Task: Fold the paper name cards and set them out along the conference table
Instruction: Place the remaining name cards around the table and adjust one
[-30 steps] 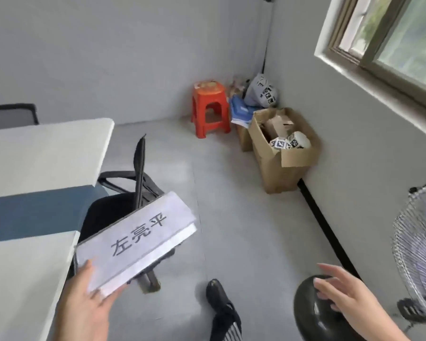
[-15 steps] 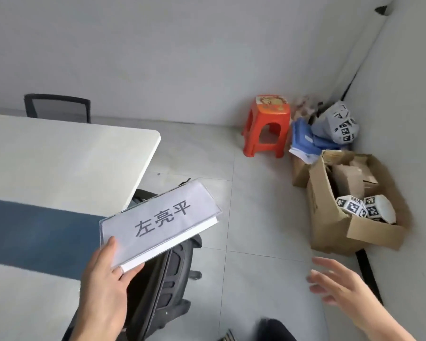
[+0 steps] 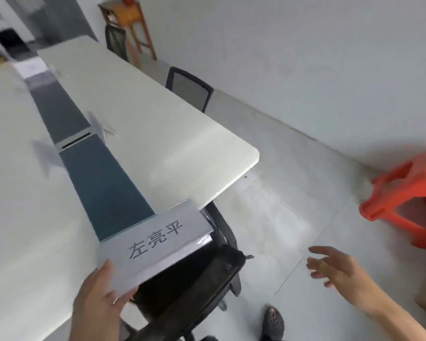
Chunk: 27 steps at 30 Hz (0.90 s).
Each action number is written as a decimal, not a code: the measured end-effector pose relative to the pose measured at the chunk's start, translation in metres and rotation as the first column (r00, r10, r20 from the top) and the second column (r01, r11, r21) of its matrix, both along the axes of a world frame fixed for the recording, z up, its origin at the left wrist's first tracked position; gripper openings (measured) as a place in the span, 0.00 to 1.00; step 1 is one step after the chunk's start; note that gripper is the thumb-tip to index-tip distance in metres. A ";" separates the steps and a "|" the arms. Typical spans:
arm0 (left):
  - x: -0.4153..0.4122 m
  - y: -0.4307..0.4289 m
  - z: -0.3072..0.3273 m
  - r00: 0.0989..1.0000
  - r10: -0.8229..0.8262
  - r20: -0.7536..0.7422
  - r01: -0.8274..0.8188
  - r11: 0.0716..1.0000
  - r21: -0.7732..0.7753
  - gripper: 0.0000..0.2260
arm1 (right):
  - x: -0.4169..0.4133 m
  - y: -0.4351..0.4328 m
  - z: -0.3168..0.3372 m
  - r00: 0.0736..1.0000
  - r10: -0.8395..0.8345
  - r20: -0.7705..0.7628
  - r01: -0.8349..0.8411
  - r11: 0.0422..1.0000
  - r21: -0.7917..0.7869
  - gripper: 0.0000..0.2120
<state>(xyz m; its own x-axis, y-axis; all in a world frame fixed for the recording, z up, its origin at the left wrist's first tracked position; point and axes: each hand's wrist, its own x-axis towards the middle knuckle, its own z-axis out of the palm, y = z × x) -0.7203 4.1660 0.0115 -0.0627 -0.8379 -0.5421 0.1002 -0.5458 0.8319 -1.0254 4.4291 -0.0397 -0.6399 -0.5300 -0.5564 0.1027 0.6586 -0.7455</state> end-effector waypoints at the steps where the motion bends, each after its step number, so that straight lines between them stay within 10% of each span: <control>1: -0.001 0.002 0.004 0.999 0.034 0.019 -0.034 0.999 0.002 0.30 | -0.014 -0.014 0.002 0.999 0.045 0.001 -0.045 0.999 -0.004 0.10; 6: 0.011 0.014 0.010 0.972 0.233 -0.030 -0.230 0.970 0.083 0.06 | -0.062 -0.116 0.004 0.935 0.353 0.017 -0.353 0.935 -0.027 0.09; 16: 0.051 -0.047 -0.020 0.935 0.353 -0.041 -0.344 0.928 0.140 0.11 | -0.028 -0.333 -0.045 0.555 0.819 -0.148 -0.780 0.574 0.251 0.19; 27: 0.062 -0.302 -0.079 0.975 0.027 0.220 -0.035 0.999 0.029 0.20 | 0.054 -0.510 -0.126 0.125 0.887 -0.444 -0.758 0.375 0.535 0.28</control>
<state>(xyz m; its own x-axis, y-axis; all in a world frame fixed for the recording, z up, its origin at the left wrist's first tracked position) -0.6580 3.8640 -0.0677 0.0869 -0.8191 -0.5670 -0.0658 -0.5726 0.8172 -0.9712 3.9192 -0.1659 -0.0353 -0.9162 -0.3993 -0.9636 0.1372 -0.2296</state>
